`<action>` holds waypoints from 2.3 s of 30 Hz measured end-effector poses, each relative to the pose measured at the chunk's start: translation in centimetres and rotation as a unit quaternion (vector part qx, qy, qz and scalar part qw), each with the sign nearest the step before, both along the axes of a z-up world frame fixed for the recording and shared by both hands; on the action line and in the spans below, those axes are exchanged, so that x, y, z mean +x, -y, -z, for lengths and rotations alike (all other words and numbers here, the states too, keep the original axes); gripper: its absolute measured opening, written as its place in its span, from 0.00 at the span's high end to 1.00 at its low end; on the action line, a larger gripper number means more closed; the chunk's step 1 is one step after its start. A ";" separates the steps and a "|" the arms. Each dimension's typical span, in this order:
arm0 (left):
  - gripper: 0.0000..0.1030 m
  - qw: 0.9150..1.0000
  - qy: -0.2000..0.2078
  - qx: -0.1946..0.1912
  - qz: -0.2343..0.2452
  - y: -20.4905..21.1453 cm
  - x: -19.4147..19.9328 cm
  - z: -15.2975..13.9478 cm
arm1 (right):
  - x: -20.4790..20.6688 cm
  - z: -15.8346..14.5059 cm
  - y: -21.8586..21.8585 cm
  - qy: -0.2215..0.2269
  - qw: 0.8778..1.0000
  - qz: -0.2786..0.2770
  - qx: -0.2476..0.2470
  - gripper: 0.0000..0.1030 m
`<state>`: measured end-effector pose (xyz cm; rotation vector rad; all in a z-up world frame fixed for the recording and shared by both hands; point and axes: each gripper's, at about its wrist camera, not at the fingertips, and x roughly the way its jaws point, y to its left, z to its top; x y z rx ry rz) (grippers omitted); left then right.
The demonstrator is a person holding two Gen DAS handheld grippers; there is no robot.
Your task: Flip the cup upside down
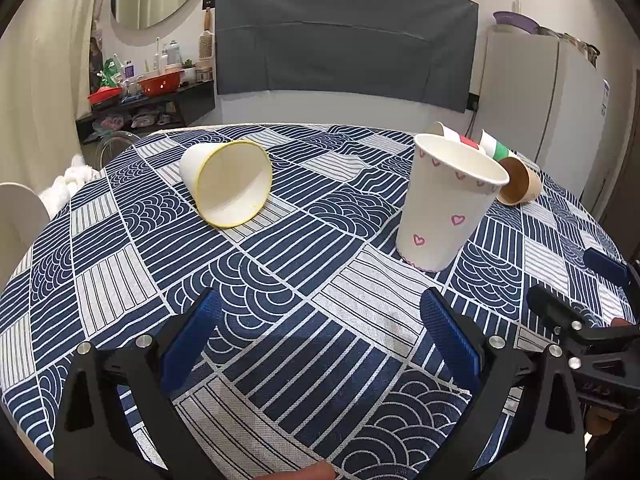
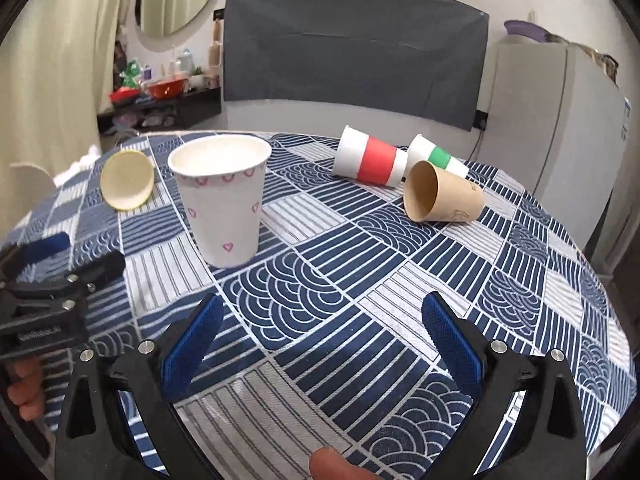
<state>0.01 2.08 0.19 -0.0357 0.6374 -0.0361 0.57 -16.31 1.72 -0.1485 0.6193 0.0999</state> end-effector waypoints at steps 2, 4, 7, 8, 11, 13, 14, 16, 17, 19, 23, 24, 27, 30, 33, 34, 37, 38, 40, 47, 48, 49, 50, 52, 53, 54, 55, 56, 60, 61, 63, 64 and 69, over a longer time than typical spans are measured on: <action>0.06 1.000 0.003 0.010 0.005 0.3 -0.1 0.0 | 0.0 0.6 0.0 0.004 1.000 0.004 -0.015 0.08; 0.06 1.000 0.008 0.019 0.008 0.7 -0.2 0.0 | 0.0 0.9 0.1 0.002 1.000 -0.001 -0.016 0.08; 0.06 0.999 0.013 0.033 0.009 1.3 -0.3 -0.1 | -0.1 1.0 0.2 0.012 1.000 -0.007 -0.016 0.08; 0.06 0.999 0.013 0.038 0.011 1.4 -0.3 0.0 | 0.0 1.0 0.3 0.009 1.000 -0.008 -0.015 0.08; 0.06 0.999 0.017 0.044 0.009 1.6 -0.4 -0.1 | 0.1 1.2 0.6 -0.002 1.000 -0.010 -0.001 0.08; 0.06 0.999 0.016 0.046 0.008 1.7 -0.4 -0.1 | 0.0 1.2 0.7 -0.002 1.000 -0.010 0.001 0.08; 0.06 0.999 0.015 0.047 0.009 1.7 -0.3 0.0 | 0.0 1.2 0.7 -0.004 1.000 -0.011 0.002 0.08; 0.06 0.999 0.014 0.048 0.010 1.8 -0.3 0.0 | 0.1 1.4 0.7 -0.010 1.000 -0.012 0.002 0.08; 0.06 0.999 0.017 0.047 0.010 1.7 -0.4 -0.1 | 0.0 1.4 0.7 -0.009 1.000 -0.012 0.002 0.08; 0.06 0.999 0.022 0.047 0.009 1.7 -0.6 -0.1 | -0.1 1.4 0.5 -0.008 1.000 -0.012 -0.001 0.08; 0.06 0.998 0.023 0.049 0.009 1.8 -0.7 -0.1 | -0.2 1.5 0.3 -0.010 1.000 -0.015 -0.010 0.08; 0.06 0.999 0.023 0.048 0.009 1.8 -0.7 -0.1 | -0.2 1.5 0.2 -0.009 1.000 -0.015 -0.013 0.08; 0.06 0.999 0.022 0.044 0.009 1.6 -0.7 -0.1 | -0.2 1.6 0.0 -0.010 1.000 -0.017 -0.017 0.08; 0.06 0.999 0.022 0.042 0.009 1.5 -0.7 -0.1 | -0.1 1.6 0.0 -0.014 1.000 -0.018 -0.017 0.08; 0.06 0.999 0.021 0.042 0.009 1.5 -0.7 -0.1 | 0.0 1.7 0.0 -0.018 1.000 -0.018 -0.015 0.08; 0.06 0.999 0.020 0.042 0.010 1.5 -0.6 -0.1 | 0.0 1.7 0.1 -0.019 1.000 -0.018 -0.015 0.08; 0.06 0.999 0.015 0.040 0.007 1.5 -0.5 0.0 | 0.2 1.7 0.1 -0.024 0.999 -0.019 -0.013 0.08; 0.06 0.999 0.013 0.038 0.006 1.4 -0.4 0.1 | 0.2 1.7 0.1 -0.025 0.999 -0.020 -0.013 0.08; 0.06 0.999 0.011 0.037 0.007 1.4 -0.3 0.1 | 0.2 1.8 0.1 -0.027 0.999 -0.021 -0.012 0.08; 0.06 0.999 0.016 0.043 0.007 1.6 -0.4 0.1 | 0.4 1.9 0.1 -0.033 0.999 -0.024 -0.011 0.08; 0.06 0.999 0.014 0.043 0.009 1.6 -0.4 0.1 | 0.4 1.9 0.0 -0.034 0.999 -0.025 -0.011 0.08; 0.06 0.999 0.012 0.042 0.011 1.6 -0.4 0.1 | 0.5 2.0 0.0 -0.035 0.999 -0.026 -0.012 0.08; 0.06 0.999 0.010 0.040 0.013 1.6 -0.3 0.1 | 0.4 2.0 0.0 -0.036 0.999 -0.026 -0.012 0.08; 0.06 0.999 0.007 0.036 0.013 1.5 -0.3 0.1 | 0.4 2.0 0.0 -0.037 0.999 -0.027 -0.013 0.08; 0.06 0.999 0.007 0.036 0.012 1.5 -0.3 0.1 | 0.4 2.0 -0.1 -0.037 0.999 -0.027 -0.014 0.08; 0.06 0.999 0.008 0.035 0.012 1.4 -0.3 0.1 | 0.4 2.0 -0.1 -0.037 0.999 -0.028 -0.014 0.08; 0.06 0.999 0.008 0.036 0.012 1.5 -0.3 0.1 | 0.4 2.0 -0.1 -0.037 0.999 -0.028 -0.014 0.08; 0.06 0.999 0.008 0.037 0.013 1.5 -0.3 0.1 | 0.4 2.0 -0.1 -0.037 0.999 -0.028 -0.015 0.08; 0.06 0.999 0.006 0.036 0.022 1.6 -0.2 0.1 | 0.4 2.0 -0.1 -0.038 0.999 -0.029 -0.015 0.08; 0.06 0.999 0.004 0.033 0.023 1.6 -0.2 0.1 | 0.4 2.1 -0.1 -0.039 0.999 -0.029 -0.014 0.08; 0.06 0.999 0.003 0.031 0.018 1.5 -0.1 0.2 | 0.4 2.0 -0.1 -0.039 0.999 -0.029 -0.014 0.08; 0.06 0.999 0.005 0.032 0.015 1.5 -0.1 0.2 | 0.4 2.0 0.0 -0.039 0.999 -0.029 -0.013 0.08; 0.06 0.999 0.007 0.040 0.017 1.7 -0.2 0.2 | 0.5 2.1 -0.1 -0.042 0.999 -0.030 -0.011 0.08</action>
